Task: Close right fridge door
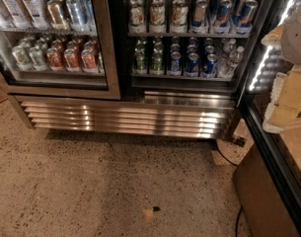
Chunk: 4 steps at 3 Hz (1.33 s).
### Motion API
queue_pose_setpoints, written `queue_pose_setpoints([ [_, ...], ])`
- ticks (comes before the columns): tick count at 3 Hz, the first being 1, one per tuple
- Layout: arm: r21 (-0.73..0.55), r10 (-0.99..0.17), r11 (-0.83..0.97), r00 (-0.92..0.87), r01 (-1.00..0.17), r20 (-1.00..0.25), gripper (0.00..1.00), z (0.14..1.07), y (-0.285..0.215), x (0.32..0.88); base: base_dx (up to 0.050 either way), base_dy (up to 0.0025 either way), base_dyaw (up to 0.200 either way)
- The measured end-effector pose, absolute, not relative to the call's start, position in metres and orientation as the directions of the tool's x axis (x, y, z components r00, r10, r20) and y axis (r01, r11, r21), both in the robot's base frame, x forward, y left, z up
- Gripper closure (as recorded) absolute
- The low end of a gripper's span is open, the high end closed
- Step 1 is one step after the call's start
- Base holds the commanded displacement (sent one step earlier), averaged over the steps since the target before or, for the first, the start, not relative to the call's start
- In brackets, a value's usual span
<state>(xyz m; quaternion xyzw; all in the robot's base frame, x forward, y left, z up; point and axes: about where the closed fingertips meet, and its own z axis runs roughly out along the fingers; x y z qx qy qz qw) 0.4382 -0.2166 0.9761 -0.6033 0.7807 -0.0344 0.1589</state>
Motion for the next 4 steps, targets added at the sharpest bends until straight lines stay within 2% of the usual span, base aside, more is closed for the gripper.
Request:
queue_pose_setpoints([
  [1,-0.245,-0.953,0.27,-0.221,-0.931,-0.207,0.0,0.9762,-0.2166,0.4382,0.0,-0.00001,-0.198],
  [4,-0.246,-0.953,0.27,-0.221,-0.931,-0.207,0.0,0.9762,-0.2166,0.4382,-0.05,-0.00003,0.0],
])
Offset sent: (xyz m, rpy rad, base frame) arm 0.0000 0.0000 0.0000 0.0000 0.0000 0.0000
